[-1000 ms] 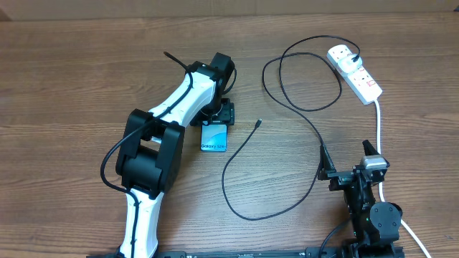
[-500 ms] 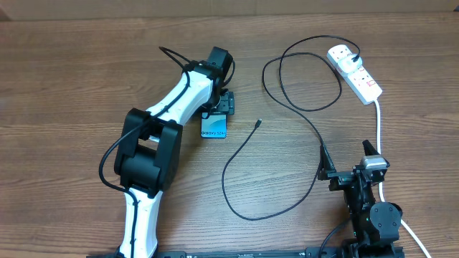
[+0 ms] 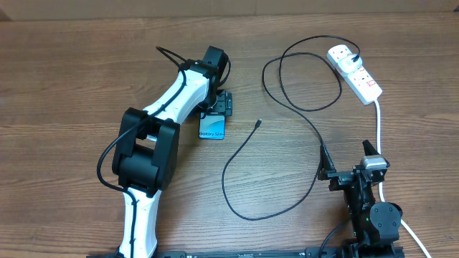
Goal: Plug charger to phone and switch on socket
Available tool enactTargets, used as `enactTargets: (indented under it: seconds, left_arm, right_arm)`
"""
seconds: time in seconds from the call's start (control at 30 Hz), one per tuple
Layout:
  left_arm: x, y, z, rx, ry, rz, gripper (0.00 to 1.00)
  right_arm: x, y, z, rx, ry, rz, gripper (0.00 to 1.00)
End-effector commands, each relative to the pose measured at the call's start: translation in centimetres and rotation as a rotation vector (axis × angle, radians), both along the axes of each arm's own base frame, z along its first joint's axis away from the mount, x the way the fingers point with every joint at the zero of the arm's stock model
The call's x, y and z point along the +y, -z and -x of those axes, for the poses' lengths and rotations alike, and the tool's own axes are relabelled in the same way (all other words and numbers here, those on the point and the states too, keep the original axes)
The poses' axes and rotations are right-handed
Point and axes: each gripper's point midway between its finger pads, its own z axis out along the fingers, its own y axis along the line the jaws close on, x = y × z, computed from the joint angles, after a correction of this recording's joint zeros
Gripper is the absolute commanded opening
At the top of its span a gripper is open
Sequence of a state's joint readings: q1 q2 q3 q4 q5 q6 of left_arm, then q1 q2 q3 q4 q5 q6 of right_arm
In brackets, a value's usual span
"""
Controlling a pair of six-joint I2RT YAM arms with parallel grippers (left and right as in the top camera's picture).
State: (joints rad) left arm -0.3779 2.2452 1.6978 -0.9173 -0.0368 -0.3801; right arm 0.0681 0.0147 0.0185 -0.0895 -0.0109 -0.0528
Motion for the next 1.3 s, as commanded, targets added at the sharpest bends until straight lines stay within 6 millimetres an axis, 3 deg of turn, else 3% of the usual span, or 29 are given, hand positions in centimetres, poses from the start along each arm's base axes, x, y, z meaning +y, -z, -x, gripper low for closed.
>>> enactTargets:
  seconds: [0.0, 0.2, 0.33, 0.6, 0.97, 1.27]
  left_arm:
    - [0.7, 5.0, 3.4, 0.160, 0.084, -0.034, 0.93]
    - [0.4, 5.0, 3.7, 0.171, 0.085, -0.013, 0.93]
    - [0.4, 5.0, 3.8, 0.175, 0.085, -0.012, 0.80]
    - [0.3, 5.0, 3.4, 0.160, 0.076, -0.010, 0.71]
    - [0.3, 4.7, 3.2, 0.157, 0.032, -0.012, 0.69]
    - [-0.6, 1.8, 2.6, 0.179, -0.014, 0.022, 0.70]
  right_arm:
    - [-0.1, 0.1, 0.0, -0.008, 0.006, 0.004, 1.00]
    - [-0.1, 0.1, 0.0, -0.007, 0.006, 0.004, 1.00]
    - [-0.1, 0.1, 0.0, -0.007, 0.006, 0.004, 1.00]
    - [-0.1, 0.1, 0.0, -0.007, 0.006, 0.004, 1.00]
    - [-0.1, 0.1, 0.0, -0.007, 0.006, 0.004, 1.00]
    - [-0.1, 0.1, 0.0, -0.008, 0.006, 0.004, 1.00]
